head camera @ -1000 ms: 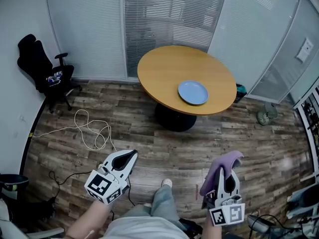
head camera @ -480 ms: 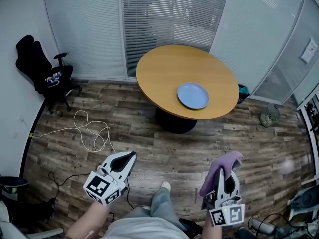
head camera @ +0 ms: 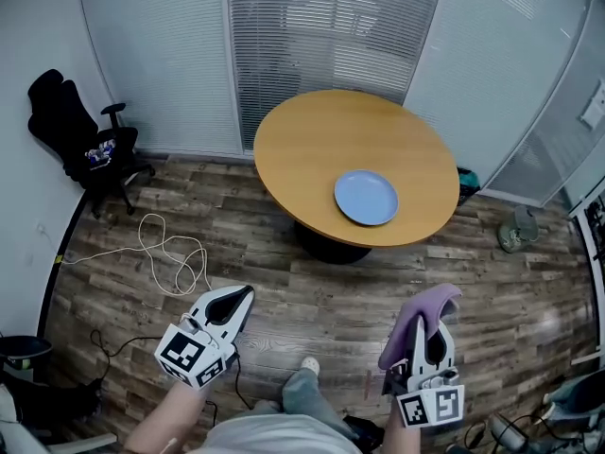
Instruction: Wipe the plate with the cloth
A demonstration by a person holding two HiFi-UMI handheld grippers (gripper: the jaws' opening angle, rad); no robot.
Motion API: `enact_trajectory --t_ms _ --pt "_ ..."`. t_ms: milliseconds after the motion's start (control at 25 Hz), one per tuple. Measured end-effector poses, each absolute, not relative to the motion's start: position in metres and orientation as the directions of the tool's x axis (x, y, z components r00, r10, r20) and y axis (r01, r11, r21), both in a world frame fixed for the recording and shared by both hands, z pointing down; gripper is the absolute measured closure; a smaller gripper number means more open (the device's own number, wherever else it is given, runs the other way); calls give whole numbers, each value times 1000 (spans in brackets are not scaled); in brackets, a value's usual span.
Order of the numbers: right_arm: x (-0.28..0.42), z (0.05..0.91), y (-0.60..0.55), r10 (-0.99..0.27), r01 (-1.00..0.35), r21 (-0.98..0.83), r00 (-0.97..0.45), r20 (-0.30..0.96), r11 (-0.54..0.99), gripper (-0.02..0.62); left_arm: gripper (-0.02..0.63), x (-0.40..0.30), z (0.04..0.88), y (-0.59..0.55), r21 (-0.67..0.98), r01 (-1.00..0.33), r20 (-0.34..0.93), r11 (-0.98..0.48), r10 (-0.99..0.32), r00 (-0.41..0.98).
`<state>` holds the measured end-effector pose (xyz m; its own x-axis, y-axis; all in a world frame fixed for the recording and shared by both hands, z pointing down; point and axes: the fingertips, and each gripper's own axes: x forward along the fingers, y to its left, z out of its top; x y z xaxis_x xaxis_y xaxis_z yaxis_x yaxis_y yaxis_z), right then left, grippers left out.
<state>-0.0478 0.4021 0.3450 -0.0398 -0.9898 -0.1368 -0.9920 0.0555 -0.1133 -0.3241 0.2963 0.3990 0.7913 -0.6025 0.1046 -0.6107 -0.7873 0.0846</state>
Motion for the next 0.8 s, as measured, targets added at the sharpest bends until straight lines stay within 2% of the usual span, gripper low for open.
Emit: enact_trajectory --t_ms 800 --pt "52 356 305 -995 -992 -114 -49 -91 59 545 595 -244 384 205 59 -655 95 -753 -649 755"
